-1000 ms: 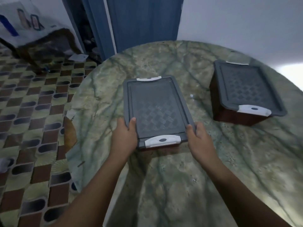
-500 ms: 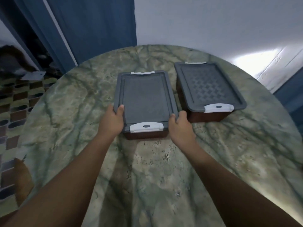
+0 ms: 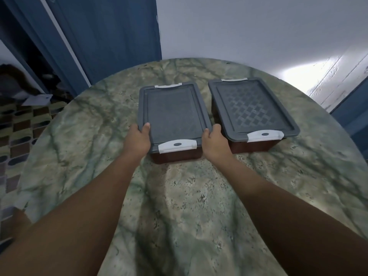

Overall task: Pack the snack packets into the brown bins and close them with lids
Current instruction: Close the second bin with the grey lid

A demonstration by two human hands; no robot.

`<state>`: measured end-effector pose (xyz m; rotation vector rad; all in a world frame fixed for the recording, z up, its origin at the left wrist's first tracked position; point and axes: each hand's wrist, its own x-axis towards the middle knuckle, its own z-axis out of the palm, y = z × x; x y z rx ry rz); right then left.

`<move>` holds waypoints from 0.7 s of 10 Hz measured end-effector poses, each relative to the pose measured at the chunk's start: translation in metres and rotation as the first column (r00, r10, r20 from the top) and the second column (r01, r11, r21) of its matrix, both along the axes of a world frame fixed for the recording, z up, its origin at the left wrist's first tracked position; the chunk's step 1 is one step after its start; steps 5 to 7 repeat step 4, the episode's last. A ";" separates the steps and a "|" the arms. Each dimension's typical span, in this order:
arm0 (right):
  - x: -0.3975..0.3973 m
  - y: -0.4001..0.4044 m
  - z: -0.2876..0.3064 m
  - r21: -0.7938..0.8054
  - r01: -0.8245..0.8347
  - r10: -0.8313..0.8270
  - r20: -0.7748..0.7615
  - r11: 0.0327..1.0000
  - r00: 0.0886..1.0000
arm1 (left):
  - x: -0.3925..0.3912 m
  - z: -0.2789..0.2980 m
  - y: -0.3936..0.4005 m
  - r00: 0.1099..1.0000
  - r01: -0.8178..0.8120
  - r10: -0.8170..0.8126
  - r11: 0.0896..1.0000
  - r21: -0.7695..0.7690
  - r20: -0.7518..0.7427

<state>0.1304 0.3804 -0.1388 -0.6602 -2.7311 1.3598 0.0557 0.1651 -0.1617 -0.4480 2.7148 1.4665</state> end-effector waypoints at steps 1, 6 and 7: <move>0.014 0.001 0.006 -0.051 -0.028 0.029 0.016 0.998 0.999 | 0.007 0.005 -0.001 1.000 0.000 -0.001 1.000 0.009 0.015; 0.210 0.091 0.087 -0.341 0.078 -0.223 -0.410 0.937 0.884 | 0.175 0.132 -0.049 0.889 0.248 -0.170 0.959 0.135 -0.426; 0.210 0.091 0.087 -0.341 0.078 -0.223 -0.410 0.937 0.884 | 0.175 0.132 -0.049 0.889 0.248 -0.170 0.959 0.135 -0.426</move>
